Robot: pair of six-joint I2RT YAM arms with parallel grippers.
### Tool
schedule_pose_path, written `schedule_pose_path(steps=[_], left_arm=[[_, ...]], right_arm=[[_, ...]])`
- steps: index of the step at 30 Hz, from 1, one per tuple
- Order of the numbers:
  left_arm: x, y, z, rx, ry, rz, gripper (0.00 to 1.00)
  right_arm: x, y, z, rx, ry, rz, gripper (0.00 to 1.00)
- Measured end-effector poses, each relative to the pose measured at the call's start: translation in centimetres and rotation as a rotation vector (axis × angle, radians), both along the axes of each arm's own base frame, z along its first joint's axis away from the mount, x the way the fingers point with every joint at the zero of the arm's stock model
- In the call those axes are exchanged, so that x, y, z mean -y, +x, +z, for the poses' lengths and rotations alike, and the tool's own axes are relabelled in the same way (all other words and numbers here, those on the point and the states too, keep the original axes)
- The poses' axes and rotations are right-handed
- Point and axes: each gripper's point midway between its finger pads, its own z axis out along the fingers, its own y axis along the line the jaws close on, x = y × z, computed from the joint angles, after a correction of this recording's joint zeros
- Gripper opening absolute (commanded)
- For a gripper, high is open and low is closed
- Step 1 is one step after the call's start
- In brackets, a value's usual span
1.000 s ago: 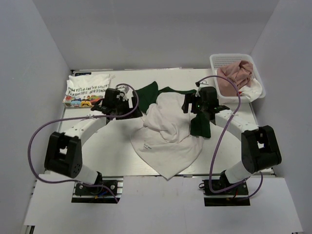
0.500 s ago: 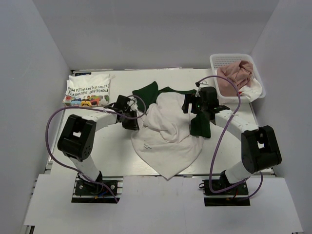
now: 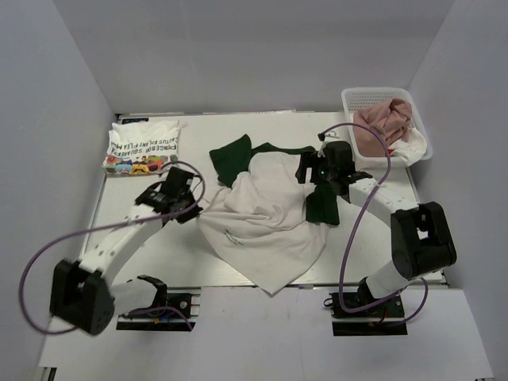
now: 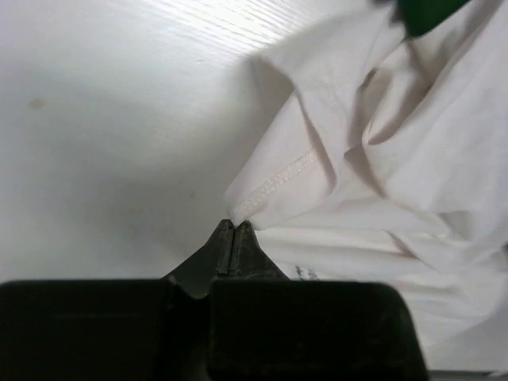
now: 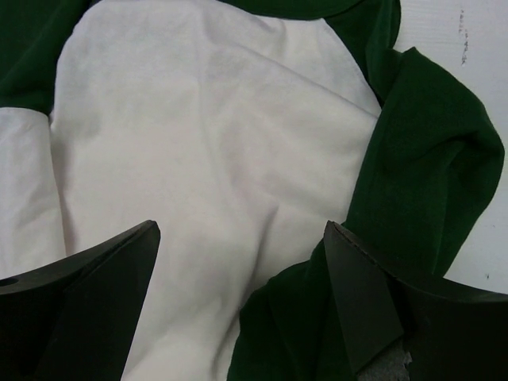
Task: Fold and stack the t-shirts
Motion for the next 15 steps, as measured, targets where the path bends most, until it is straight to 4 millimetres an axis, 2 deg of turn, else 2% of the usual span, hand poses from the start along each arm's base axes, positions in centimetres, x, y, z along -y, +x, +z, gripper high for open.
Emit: schedule_pose_path(steps=[3,7,8,9,10,13,15], left_arm=[[-2.6,-2.8,2.9,0.054,-0.03,0.189,0.01],[-5.6,-7.5,4.2,0.054,-0.061,0.39,0.13],[-6.2,-8.6,4.4,0.047,-0.066,0.427,0.2],[-6.7,-9.5,4.5,0.045,-0.075,0.462,0.36],[-7.1,-10.3,4.7,0.043,-0.083,0.491,0.99],[-8.1,-11.8,5.4,0.065,-0.115,0.564,1.0],[-8.4,-12.0,5.7,0.077,-0.117,0.582,1.0]], right_arm=[[0.0,0.2,-0.8,-0.012,-0.002,-0.005,0.9],[-0.1,0.2,-1.9,-0.042,0.003,-0.017,0.9],[-0.1,0.2,-2.1,-0.046,0.002,-0.022,0.9],[0.0,0.3,-2.1,-0.048,0.002,-0.027,0.9],[0.0,0.3,-2.1,-0.048,0.002,-0.032,0.9],[0.0,0.6,-1.8,-0.04,0.007,-0.042,0.9],[-0.1,1.0,-1.4,-0.029,0.013,-0.042,0.9]])
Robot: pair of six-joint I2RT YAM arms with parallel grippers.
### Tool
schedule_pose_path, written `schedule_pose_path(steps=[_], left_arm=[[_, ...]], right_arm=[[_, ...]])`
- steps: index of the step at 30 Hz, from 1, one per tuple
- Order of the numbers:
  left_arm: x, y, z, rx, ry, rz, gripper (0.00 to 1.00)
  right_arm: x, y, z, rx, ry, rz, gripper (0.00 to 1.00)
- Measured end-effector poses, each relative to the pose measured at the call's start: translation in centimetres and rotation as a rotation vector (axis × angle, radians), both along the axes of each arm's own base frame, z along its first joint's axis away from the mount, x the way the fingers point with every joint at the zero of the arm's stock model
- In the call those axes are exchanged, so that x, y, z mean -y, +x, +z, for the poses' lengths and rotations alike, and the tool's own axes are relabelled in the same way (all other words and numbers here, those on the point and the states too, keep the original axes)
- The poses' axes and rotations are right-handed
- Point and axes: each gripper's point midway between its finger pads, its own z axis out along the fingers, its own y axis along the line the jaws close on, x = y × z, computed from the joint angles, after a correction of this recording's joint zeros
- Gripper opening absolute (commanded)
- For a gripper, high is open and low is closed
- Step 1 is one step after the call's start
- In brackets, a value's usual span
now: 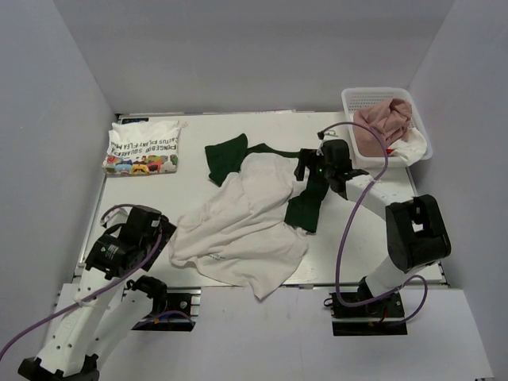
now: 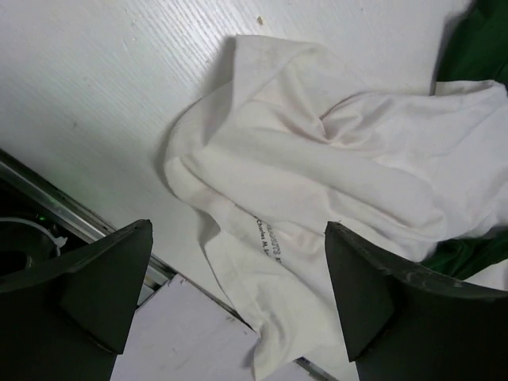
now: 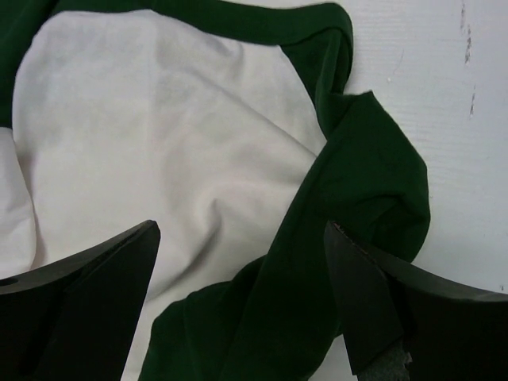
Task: Fold and stack the t-shirts
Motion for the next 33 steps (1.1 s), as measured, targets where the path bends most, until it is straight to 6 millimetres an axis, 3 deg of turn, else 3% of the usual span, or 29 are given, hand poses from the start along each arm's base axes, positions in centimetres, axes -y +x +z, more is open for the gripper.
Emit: schedule_pose_path(steps=[4,8,14,18,23,26,33], left_arm=[[-0.1,1.0,0.3,0.024,0.028,-0.007,1.0],[1.5,4.8,-0.4,0.001,0.092,-0.117,1.0],[6.7,12.1,-6.1,-0.167,0.129,-0.355,1.0],[9.5,13.9,-9.6,-0.203,0.075,-0.481,1.0],[11.5,15.4,-12.0,-0.212,0.037,-0.574,1.0],[12.6,17.0,-11.9,-0.197,0.028,-0.625,1.0],[15.7,20.8,-11.4,-0.117,-0.012,-0.75,1.0]], right_arm=[[-0.7,1.3,0.7,0.024,-0.003,0.029,0.9],[-1.2,3.0,0.5,0.031,-0.032,0.049,0.9],[-1.6,7.0,-1.0,0.004,-0.12,0.038,0.9],[-1.8,8.5,-3.0,-0.052,-0.149,0.028,0.9],[-0.9,6.3,-6.3,-0.179,-0.155,-0.025,0.9],[0.3,5.0,-6.5,-0.204,-0.138,-0.119,0.9],[5.9,-4.0,-6.8,-0.301,-0.015,-0.391,0.9]])
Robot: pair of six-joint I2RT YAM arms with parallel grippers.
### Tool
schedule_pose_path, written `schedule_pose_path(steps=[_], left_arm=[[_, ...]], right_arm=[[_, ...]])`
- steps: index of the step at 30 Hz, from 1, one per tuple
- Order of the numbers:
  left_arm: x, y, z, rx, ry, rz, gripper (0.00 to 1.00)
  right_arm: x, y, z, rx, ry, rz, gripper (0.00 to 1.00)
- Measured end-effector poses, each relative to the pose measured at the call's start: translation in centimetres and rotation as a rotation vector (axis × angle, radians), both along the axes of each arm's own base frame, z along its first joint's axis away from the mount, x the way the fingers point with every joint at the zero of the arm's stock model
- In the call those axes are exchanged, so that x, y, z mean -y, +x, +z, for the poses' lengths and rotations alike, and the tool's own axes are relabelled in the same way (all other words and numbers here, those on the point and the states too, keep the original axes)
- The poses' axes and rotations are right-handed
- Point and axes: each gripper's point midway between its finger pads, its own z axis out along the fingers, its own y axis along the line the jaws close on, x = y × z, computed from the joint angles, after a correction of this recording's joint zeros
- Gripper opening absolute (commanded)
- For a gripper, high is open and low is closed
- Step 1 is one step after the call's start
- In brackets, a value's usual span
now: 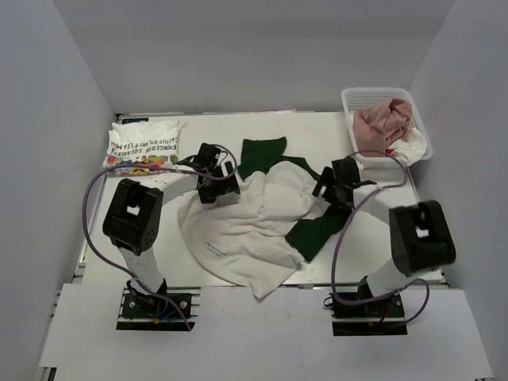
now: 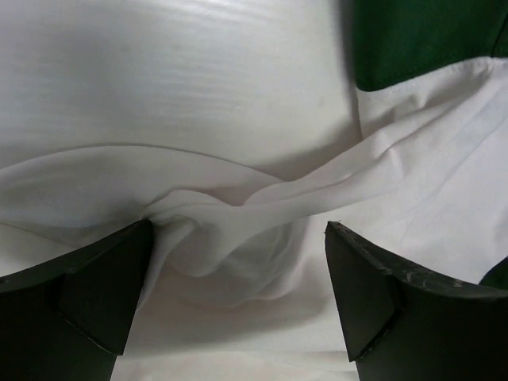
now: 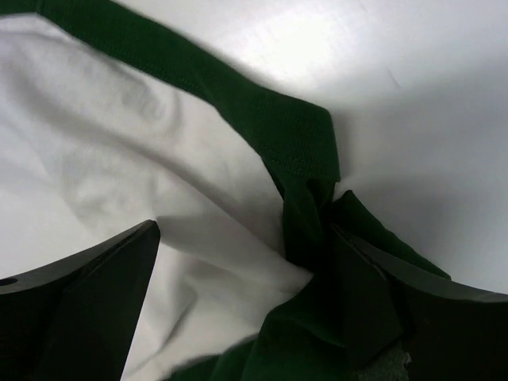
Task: Fold and stack the t-shirts
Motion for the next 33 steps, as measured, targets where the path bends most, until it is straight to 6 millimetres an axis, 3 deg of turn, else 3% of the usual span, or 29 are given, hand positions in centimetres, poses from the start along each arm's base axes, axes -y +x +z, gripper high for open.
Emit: schedule_pose_path(steps=[3,6,9,14,16,18,21,24,30,31,33], left_arm=[[1.0,0.6,0.3,0.018,-0.032,-0.049,1.0],[0.7,0.1,1.0,0.035,-0.029,-0.072,1.0],[-0.9,-1.3,3.0,0.087,0.004,-0.056,1.0],[-6.5,-3.7,8.2,0.228,0.104,0.117,1.0],[-8.8,-4.2,8.2,0.234,0.148,0.206,1.0],[-10.8,-4.7,6.8,0.202,0.194,0.27,1.0],[-13.1,-5.4,4.3,0.129,0.247,0.323,1.0],[-14.5,-4.7,2.8,0.088,0.277,0.344,1.0],[-14.8,-2.3,1.1,0.104,0.212,0.311,1.0],[-14.6,-1.9,1.0,0.118,0.188,0.293,0.98],[-13.9,-1.0,0.9,0.147,0.128,0.254,0.8]], right_arm=[[1.4,-4.2,0.2,-0.018,0.051,-0.088,0.9],[2.4,-8.5,0.5,-0.061,0.069,-0.138,0.9],[3.5,-10.4,2.2,-0.035,0.054,-0.166,0.9],[4.2,-7.3,8.6,0.209,0.029,-0.142,0.9],[4.0,-5.5,10.1,0.261,0.009,-0.118,0.9],[3.6,-3.3,10.8,0.281,-0.015,-0.085,0.9],[2.6,-0.3,10.8,0.281,-0.047,-0.027,0.9],[1.9,2.6,10.3,0.271,-0.08,0.019,0.9],[0.9,6.2,8.7,0.251,-0.137,0.108,0.9],[0.7,6.4,8.4,0.248,-0.138,0.122,0.9],[0.3,6.9,7.8,0.235,-0.141,0.147,0.9]])
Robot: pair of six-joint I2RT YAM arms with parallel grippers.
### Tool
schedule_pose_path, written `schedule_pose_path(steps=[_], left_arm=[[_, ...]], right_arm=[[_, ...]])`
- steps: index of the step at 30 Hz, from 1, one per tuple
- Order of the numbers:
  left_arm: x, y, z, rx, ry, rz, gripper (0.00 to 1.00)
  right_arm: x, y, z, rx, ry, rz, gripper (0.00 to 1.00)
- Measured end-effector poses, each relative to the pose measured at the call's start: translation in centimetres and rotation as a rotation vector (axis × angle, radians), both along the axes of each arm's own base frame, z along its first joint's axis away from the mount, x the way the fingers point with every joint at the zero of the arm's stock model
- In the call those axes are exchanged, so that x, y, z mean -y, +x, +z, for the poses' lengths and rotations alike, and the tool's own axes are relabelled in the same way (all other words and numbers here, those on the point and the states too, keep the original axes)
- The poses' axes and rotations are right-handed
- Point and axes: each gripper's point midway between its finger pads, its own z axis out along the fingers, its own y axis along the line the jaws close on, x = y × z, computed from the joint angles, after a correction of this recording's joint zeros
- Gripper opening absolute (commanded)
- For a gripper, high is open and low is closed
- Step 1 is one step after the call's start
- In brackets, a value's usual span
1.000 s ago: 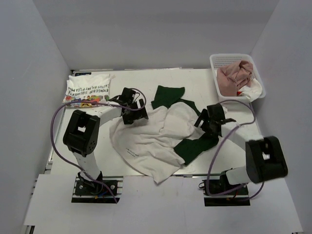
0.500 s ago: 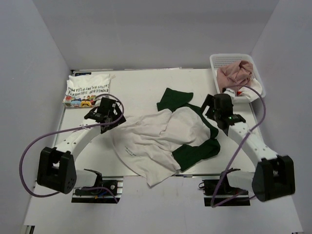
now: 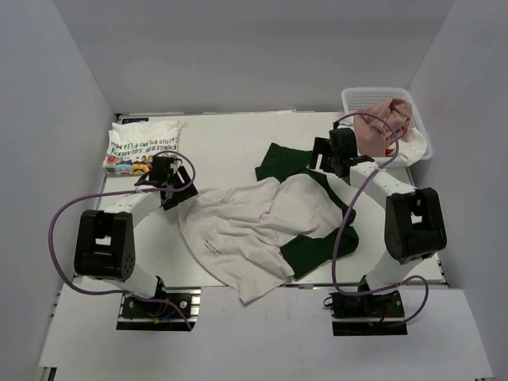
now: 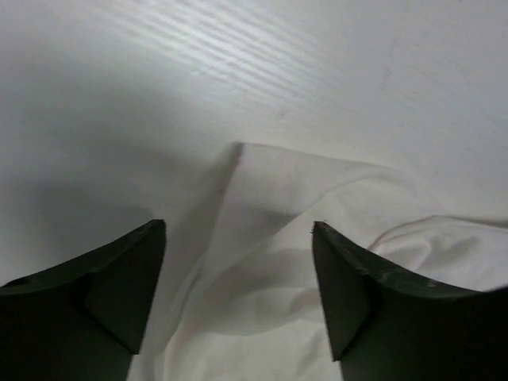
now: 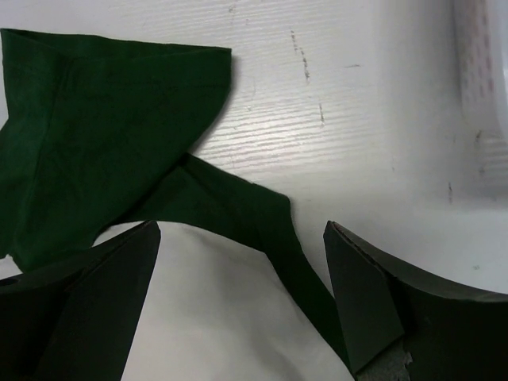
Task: Fold and stack the t-shirts
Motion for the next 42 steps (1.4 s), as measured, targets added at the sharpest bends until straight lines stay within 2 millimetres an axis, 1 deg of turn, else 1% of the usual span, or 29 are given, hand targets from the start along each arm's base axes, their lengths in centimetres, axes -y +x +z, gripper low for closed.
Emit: schedule_pose_path(steps=[1,2,4,5,8,12,14,15,16,18,19,21,24,26,27,28,29,30,31,32,33,34,35,37,38,39,40,41,42], left_arm=[[0.4,0.5,0.0,0.016,-0.025,-0.021,0.72],[0.9,1.0,0.1,0.034,-0.049,-0.047,0.57],[1.5,1.7,0.1,0.068,-0.087,-0.085,0.47],[1.9,1.8,0.1,0.077,-0.105,-0.107,0.32],[2.4,2.1,0.2,0.101,-0.144,-0.145,0.0],[2.5,2.8,1.0,0.142,-0.163,-0.166,0.0],[2.5,2.9,1.7,0.167,-0.167,-0.168,0.0],[2.4,2.9,2.2,0.187,-0.167,-0.169,0.0],[2.4,2.8,2.8,0.204,-0.166,-0.17,0.0],[2.3,2.5,4.3,0.252,-0.163,-0.172,0.0],[2.3,2.5,5.4,0.286,-0.16,-0.173,0.0],[2.2,2.4,7.6,0.356,-0.154,-0.174,0.0],[2.1,2.4,11.1,0.465,-0.151,-0.178,0.0],[2.1,2.3,12.9,0.522,-0.152,-0.179,0.0],[2.1,2.3,13.7,0.545,-0.153,-0.179,0.0],[2.1,2.1,14.4,0.563,-0.156,-0.177,0.0],[2.1,2.0,15.0,0.581,-0.156,-0.176,0.0],[2.1,1.9,15.7,0.597,-0.158,-0.172,0.0],[2.0,1.7,16.7,0.62,-0.158,-0.168,0.0],[1.9,1.4,17.8,0.642,-0.156,-0.159,0.0],[1.7,1.1,19.2,0.674,-0.15,-0.149,0.0],[1.3,0.7,21.3,0.722,-0.141,-0.132,0.0],[1.1,0.4,22.6,0.753,-0.136,-0.122,0.0],[0.2,-1.0,27.2,0.865,-0.116,-0.083,0.0],[-0.2,-1.9,29.5,0.924,-0.108,-0.064,0.0],[-0.6,-2.9,31.7,0.978,-0.102,-0.044,0.0],[-1.1,-4.4,34.3,1.044,-0.095,-0.021,0.0],[-1.6,-5.7,36.4,1.097,-0.09,0.002,0.0],[-2.2,-7.2,38.6,1.155,-0.085,0.027,0.0]], right_arm=[[-0.2,0.3,-0.3,-0.006,-0.002,0.012,0.9],[-0.5,0.8,-0.6,-0.012,-0.003,0.022,0.9],[-0.8,1.8,-1.2,-0.027,-0.013,0.04,0.9],[-1.0,2.6,-1.4,-0.029,-0.016,0.046,0.9],[-1.6,4.8,-2.3,-0.035,-0.033,0.08,0.9],[-2.7,8.0,-3.4,-0.035,-0.036,0.129,0.9],[-3.5,9.3,-4.1,-0.038,-0.021,0.153,0.85],[-3.9,9.7,-4.6,-0.044,-0.014,0.166,0.79],[-4.1,9.9,-5.1,-0.053,-0.009,0.177,0.62],[-4.7,9.8,-6.3,-0.084,0.008,0.203,0.45],[-4.9,9.8,-6.8,-0.098,0.017,0.209,0.25],[-5.3,9.6,-7.7,-0.123,0.032,0.219,0.0],[-5.8,9.7,-7.5,-0.127,0.062,0.227,0.0],[-6.0,9.7,-6.9,-0.121,0.07,0.238,0.0],[-6.0,9.6,-6.5,-0.115,0.068,0.241,0.0],[-5.8,9.7,-5.5,-0.098,0.059,0.237,0.0],[-5.5,9.7,-4.3,-0.081,0.048,0.229,0.0],[-5.2,9.8,-2.5,-0.051,0.036,0.222,0.0],[-4.7,10.1,-0.2,-0.003,0.016,0.207,0.0],[-4.1,10.1,2.9,0.056,-0.009,0.188,0.0],[-3.3,10.0,6.8,0.134,-0.034,0.167,0.0],[-2.4,9.6,11.3,0.226,-0.055,0.139,0.0],[-1.4,8.9,16.1,0.33,-0.074,0.107,0.0],[1.1,6.0,26.3,0.555,-0.102,0.031,0.0],[2.5,3.6,31.6,0.674,-0.105,-0.011,0.0],[3.7,1.1,36.0,0.781,-0.105,-0.048,0.0],[5.0,-1.6,40.3,0.888,-0.104,-0.084,0.0],[6.1,-4.4,43.9,0.983,-0.099,-0.114,0.0],[7.1,-7.2,47.0,1.068,-0.091,-0.14,0.0]])
